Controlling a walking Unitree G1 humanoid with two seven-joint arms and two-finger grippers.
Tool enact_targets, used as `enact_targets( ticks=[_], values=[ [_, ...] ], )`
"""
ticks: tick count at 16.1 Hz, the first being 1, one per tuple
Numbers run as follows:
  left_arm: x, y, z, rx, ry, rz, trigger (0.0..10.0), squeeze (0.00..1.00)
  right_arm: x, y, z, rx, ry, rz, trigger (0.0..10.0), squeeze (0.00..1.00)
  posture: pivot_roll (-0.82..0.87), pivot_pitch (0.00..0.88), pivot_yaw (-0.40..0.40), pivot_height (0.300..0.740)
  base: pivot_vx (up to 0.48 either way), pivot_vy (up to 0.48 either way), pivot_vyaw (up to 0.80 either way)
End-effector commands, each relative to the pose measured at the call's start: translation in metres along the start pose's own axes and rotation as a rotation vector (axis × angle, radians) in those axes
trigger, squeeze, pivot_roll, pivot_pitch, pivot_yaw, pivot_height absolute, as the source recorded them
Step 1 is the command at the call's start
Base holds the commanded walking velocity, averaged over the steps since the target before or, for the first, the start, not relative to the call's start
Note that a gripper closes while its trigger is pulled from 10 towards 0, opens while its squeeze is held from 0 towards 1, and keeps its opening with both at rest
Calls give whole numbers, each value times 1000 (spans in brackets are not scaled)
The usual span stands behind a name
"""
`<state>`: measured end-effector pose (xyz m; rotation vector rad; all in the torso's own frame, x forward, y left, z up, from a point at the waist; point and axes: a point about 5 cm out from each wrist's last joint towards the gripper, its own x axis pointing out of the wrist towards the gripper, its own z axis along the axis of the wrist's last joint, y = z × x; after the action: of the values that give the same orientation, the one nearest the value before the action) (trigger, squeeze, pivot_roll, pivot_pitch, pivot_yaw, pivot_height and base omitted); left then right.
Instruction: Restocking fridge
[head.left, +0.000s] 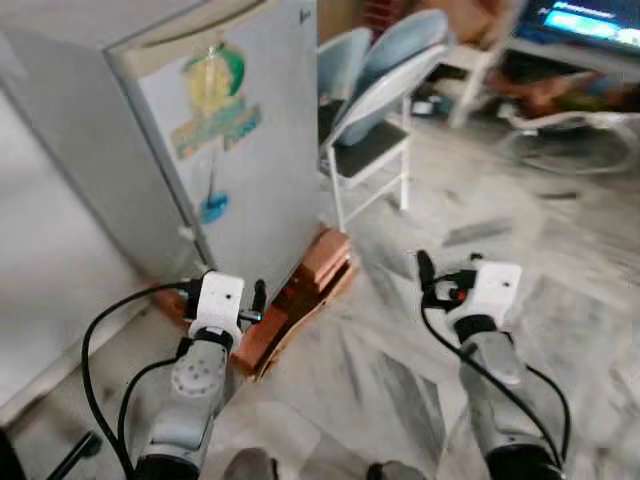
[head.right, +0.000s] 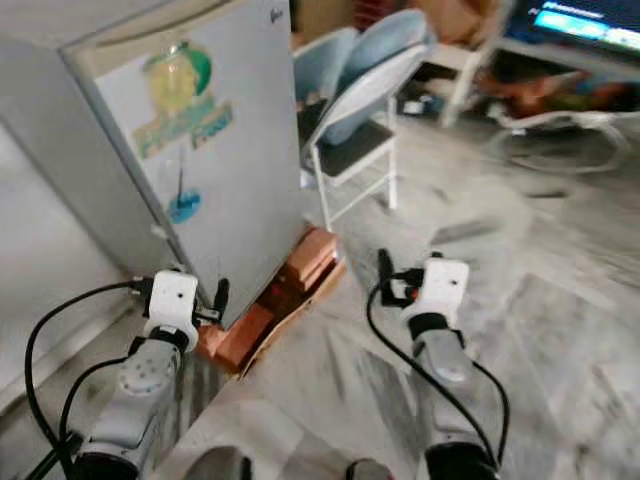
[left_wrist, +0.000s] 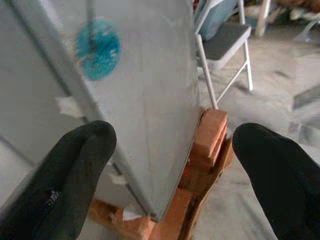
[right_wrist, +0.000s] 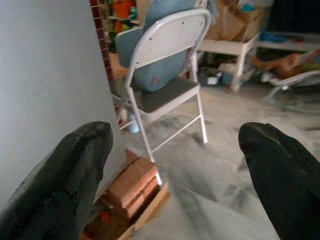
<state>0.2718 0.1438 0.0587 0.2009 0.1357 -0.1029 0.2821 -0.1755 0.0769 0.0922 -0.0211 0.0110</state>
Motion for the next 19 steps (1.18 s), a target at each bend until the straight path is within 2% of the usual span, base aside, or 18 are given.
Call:
enact_targets(
  ticks=[1, 3, 5, 8, 10, 15, 19],
  values=[
    [-5, 5, -4, 12, 4, -6, 10000, 0, 5, 12, 5, 7, -18, 49, 10000, 0, 138, 94, -18, 740, 0, 476, 0],
    [-10, 2, -3, 1, -14, -54, 10000, 0, 8, 19, 6, 6, -15, 70, 10000, 0, 144, 98, -29, 740, 186, 379, -206],
    [-10, 2, -4, 18, -12, -39, 10000, 0, 8, 20, 5, 11, -5, 77, 10000, 0, 143, 101, -31, 740, 375, 300, -800],
    [-10, -6, 3, -16, -37, -76, 10000, 0, 5, 18, 6, -7, -11, 80, 10000, 0, 130, 110, -36, 740, 341, 277, -800],
    [-10, -9, 2, -37, -35, -82, 10000, 0, 4, 15, 6, -13, -10, 79, 10000, 0, 127, 114, -39, 740, 0, 0, -544],
    [-13, -16, 7, -73, -64, -126, 10000, 0, 4, 16, 7, -25, -6, 89, 10000, 0, 126, 123, -49, 740, 65, 0, -140],
    [-13, -15, 8, -79, -62, -113, 10000, 0, 4, 15, 8, -31, -5, 94, 10000, 0, 123, 129, -54, 740, 301, 371, -745]
  ],
)
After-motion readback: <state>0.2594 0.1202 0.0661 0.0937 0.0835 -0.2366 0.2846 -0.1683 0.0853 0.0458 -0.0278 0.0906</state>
